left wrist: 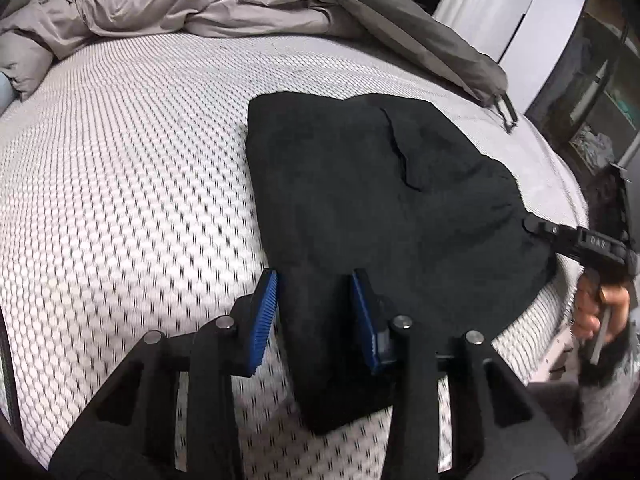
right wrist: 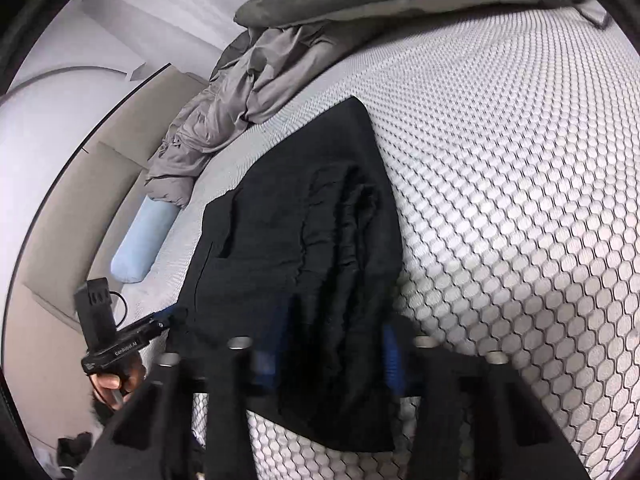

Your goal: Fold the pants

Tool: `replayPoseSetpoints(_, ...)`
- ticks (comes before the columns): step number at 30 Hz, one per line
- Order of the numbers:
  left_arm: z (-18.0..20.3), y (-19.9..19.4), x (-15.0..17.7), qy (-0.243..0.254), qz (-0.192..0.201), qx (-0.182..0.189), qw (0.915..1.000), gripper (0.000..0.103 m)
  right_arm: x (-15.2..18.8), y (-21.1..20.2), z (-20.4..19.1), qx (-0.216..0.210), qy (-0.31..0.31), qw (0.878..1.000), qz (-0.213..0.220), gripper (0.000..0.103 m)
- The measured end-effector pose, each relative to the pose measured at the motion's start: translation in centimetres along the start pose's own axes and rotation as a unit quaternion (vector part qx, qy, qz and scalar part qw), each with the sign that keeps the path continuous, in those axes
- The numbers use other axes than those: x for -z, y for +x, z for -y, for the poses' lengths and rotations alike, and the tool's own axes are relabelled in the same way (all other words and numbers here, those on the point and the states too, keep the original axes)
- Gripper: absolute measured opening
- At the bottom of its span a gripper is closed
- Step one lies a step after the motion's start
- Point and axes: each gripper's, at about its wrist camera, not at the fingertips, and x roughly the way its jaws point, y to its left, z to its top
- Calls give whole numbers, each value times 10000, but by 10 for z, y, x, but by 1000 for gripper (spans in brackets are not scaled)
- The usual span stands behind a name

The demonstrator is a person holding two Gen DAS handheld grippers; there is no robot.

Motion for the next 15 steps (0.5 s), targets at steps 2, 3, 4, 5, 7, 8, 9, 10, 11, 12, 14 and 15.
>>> replayPoseSetpoints(2, 6, 9, -6, -4, 29, -159, 9999, 34, 0, 6, -9, 251, -51, 9996, 148, 26)
replayPoseSetpoints(3, 7, 9, -5, -30, 48, -179, 9998, 34, 1, 9, -13, 371, -107, 9991, 165, 26)
replayPoseSetpoints(4, 6, 8, -5, -72, 54, -161, 9998, 34, 2, 11, -17, 516, -223, 9983, 137, 26)
replayPoseSetpoints(5, 6, 5, -4, -88, 73, -152, 9998, 34, 4, 10, -20, 556, -274, 9980, 139, 26)
replayPoseSetpoints(7, 10, -3, -1, 57, 160, -296, 9994, 34, 12, 2, -22, 653, -398, 9970, 116, 28)
replayPoseSetpoints(8, 14, -8, 2, 144, 212, -404, 9989, 34, 17, -5, -22, 712, -457, 9963, 122, 37)
replayPoseSetpoints(9, 19, -13, 6, 248, 272, -545, 9978, 34, 22, -12, -21, 770, -486, 9958, 118, 46)
replayPoseSetpoints(10, 25, -18, 10, 341, 302, -660, 9968, 35, 26, -17, -22, 873, -575, 9944, 148, 47)
replayPoseSetpoints(11, 29, -19, 11, 369, 315, -702, 9964, 35, 26, -22, -19, 959, -698, 9928, 185, 48)
replayPoseSetpoints(12, 35, -24, 15, 380, 356, -727, 9960, 38, 27, -24, -23, 1040, -859, 9906, 210, 49)
replayPoseSetpoints(14, 45, -35, 21, 410, 495, -800, 9947, 55, 34, -35, -37, 1235, -1234, 9841, 328, 62)
replayPoseSetpoints(15, 50, -42, 24, 428, 605, -863, 9935, 68, 38, -41, -44, 1280, -1397, 9809, 433, 77)
